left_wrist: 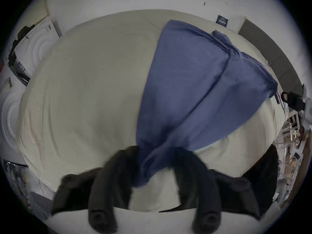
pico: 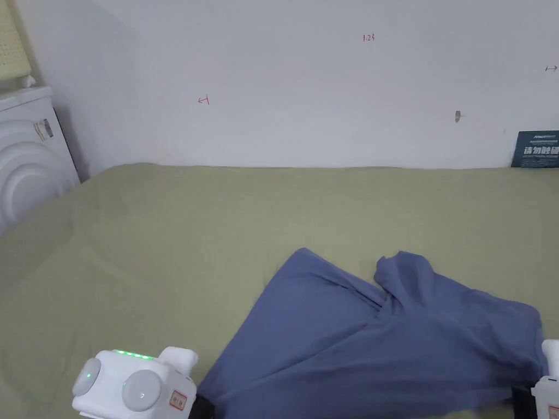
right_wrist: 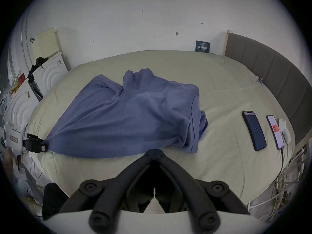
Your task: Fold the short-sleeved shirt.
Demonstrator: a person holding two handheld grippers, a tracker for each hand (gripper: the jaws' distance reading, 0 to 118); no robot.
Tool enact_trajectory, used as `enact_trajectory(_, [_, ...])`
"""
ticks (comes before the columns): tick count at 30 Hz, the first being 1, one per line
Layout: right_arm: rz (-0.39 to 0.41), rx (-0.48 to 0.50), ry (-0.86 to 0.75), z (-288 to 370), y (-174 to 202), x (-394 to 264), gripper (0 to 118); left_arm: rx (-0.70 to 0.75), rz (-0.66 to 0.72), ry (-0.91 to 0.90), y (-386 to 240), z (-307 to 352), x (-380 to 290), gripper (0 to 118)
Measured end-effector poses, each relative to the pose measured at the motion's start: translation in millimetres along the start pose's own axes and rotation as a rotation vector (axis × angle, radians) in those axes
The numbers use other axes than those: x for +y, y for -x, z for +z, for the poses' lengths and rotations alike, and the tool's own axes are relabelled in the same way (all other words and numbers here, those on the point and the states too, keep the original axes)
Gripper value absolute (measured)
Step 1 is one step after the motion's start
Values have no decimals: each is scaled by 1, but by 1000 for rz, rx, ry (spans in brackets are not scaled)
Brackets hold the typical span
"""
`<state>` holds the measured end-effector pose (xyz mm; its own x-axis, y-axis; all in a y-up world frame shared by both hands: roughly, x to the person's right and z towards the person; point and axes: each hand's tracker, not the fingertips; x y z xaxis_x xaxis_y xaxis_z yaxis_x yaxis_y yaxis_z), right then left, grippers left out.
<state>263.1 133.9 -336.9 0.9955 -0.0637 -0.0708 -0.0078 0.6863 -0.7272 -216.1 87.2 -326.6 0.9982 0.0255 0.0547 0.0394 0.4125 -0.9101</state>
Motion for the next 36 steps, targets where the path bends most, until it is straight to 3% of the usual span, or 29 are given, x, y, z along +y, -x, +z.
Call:
enact_trajectory(1, [5, -6, -3, 1, 0, 0, 0, 7, 3, -35, -1, 6, -2, 7])
enact_trajectory(3, [15, -10, -4, 2, 0, 3, 0, -103, 36, -102, -2, 17, -3, 6])
enact_trajectory(6, [33, 1, 8, -1, -1, 18, 0, -30, 8, -153, -7, 29, -1, 6])
enact_trajectory(11, [196, 15, -7, -19, 3, 90, 0, -70, 15, -143, -4, 34, 1, 6])
enact_trajectory(13, [215, 56, 2, -39, 1, 127, 1, -68, 42, -137, 0, 30, 0, 6])
enact_trajectory(14, [221, 93, 41, -55, -2, 149, 10, -75, 56, -139, 3, 28, -1, 6])
enact_trajectory(15, [232, 134, 82, -71, -4, 167, 37, -92, 71, -138, 5, 26, -1, 6])
enact_trajectory(16, [246, 158, 124, -93, -6, 188, 90, -101, 93, -140, 8, 24, -2, 6])
enact_trajectory(17, [263, 143, 161, -119, -6, 207, 114, -105, 113, -135, 10, 20, -2, 6])
enact_trajectory(18, [289, 140, 169, -138, -8, 222, 117, -110, 120, -130, 11, 18, -2, 6])
enact_trajectory(19, [310, 132, 180, -161, -8, 239, 113, -115, 125, -120, 13, 16, -3, 6])
enact_trajectory(24, [422, 64, 334, -273, -2, 273, 112, -108, 150, -74, 14, -2, -5, 6])
enact_trajectory(28, [508, 89, 418, -320, 7, 271, 111, -139, 212, -79, 18, -3, -5, 6])
enact_trajectory(29, [512, 89, 421, -325, 9, 271, 106, -143, 218, -76, 19, -3, -5, 6])
enact_trajectory(30, [505, 95, 414, -326, 9, 271, 99, -146, 221, -74, 20, -3, -4, 6])
enact_trajectory(32, [439, 197, 414, -320, 5, 271, 72, -149, 218, -67, 20, -4, -2, 6])
enact_trajectory(33, [432, 207, 401, -314, 5, 270, 52, -149, 214, -64, 20, -5, -2, 6])
enact_trajectory(34, [454, 204, 381, -307, 5, 270, 0, -147, 211, -63, 19, -5, -2, 6])
enact_trajectory(36, [501, 210, 334, -289, 7, 266, 0, -144, 208, -61, 18, -5, -1, 6])
